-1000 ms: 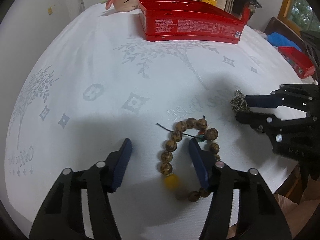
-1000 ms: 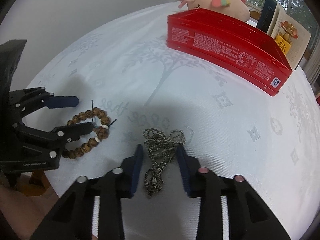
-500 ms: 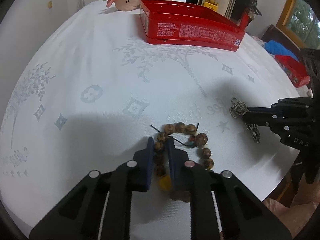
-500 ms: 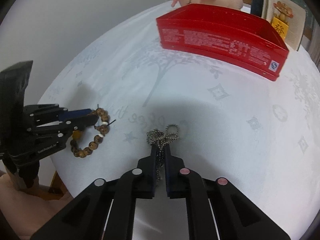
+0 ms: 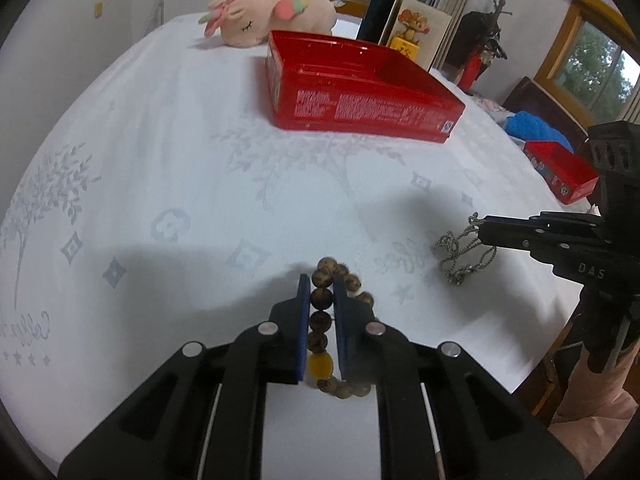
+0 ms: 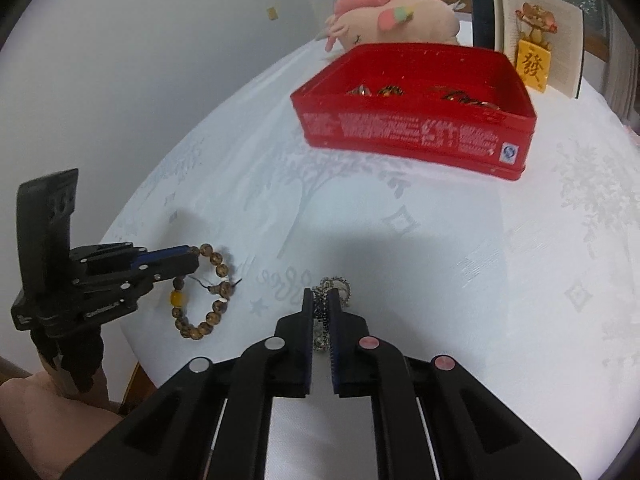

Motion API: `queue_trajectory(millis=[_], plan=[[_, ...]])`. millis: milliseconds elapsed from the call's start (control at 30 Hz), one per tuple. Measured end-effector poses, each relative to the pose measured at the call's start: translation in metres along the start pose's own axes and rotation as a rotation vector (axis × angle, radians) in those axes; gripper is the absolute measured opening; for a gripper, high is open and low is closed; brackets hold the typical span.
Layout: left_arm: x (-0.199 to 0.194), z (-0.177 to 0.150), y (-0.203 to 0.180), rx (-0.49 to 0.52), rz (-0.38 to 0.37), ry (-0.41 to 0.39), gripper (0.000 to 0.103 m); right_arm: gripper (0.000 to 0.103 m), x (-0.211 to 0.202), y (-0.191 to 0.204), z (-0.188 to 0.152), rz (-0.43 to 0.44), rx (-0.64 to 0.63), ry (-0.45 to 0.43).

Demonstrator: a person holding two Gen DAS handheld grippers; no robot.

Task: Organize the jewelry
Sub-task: 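Grasp the wooden bead bracelet with the left tool while the right tool grips the silver chain, lifting both, then carry the wooden bracelet into the red tin with the left tool while the right lowers the chain there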

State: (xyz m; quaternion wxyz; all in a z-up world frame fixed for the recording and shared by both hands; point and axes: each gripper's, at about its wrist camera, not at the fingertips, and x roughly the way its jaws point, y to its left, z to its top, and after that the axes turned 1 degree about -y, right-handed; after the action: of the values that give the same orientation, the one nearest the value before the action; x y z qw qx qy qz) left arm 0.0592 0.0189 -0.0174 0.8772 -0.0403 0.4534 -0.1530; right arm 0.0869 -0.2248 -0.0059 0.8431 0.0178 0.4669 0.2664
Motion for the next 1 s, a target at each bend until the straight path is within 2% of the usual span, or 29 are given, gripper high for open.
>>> queue_trajectory(millis=[300,500,600,700,767,800,833,900,1000], plan=[[0.008,0.004,0.001,0.002,-0.001,0.013,0.010,0.007,0.033,0.000,0.002,-0.032,-0.018,0.081],[0.000,0.008,0.003,-0.005,-0.023,-0.016,0.010,0.006,0.021,-0.003,0.005,0.025,-0.003,0.045],[-0.001,0.012,0.000,0.002,-0.026,-0.027,0.010,0.006,0.018,-0.004,0.007,-0.003,-0.012,0.037],[0.004,0.014,0.000,0.002,-0.022,-0.024,0.010,0.007,0.028,-0.008,0.008,-0.024,-0.002,0.069],[0.006,0.015,0.000,-0.001,-0.025,-0.020,0.010,0.011,0.035,-0.008,0.006,-0.025,-0.007,0.092],[0.007,0.015,0.000,-0.002,-0.027,-0.018,0.010,0.016,0.037,-0.008,0.005,-0.023,-0.008,0.100],[0.008,0.015,0.001,-0.004,-0.029,-0.016,0.010,0.029,0.038,-0.008,0.004,-0.021,-0.007,0.101],[0.009,0.016,0.000,-0.003,-0.028,-0.015,0.010,0.044,0.041,-0.005,0.003,-0.027,-0.019,0.100],[0.009,0.017,0.001,-0.003,-0.029,-0.015,0.010,0.046,0.045,-0.002,0.003,-0.039,-0.037,0.101]])
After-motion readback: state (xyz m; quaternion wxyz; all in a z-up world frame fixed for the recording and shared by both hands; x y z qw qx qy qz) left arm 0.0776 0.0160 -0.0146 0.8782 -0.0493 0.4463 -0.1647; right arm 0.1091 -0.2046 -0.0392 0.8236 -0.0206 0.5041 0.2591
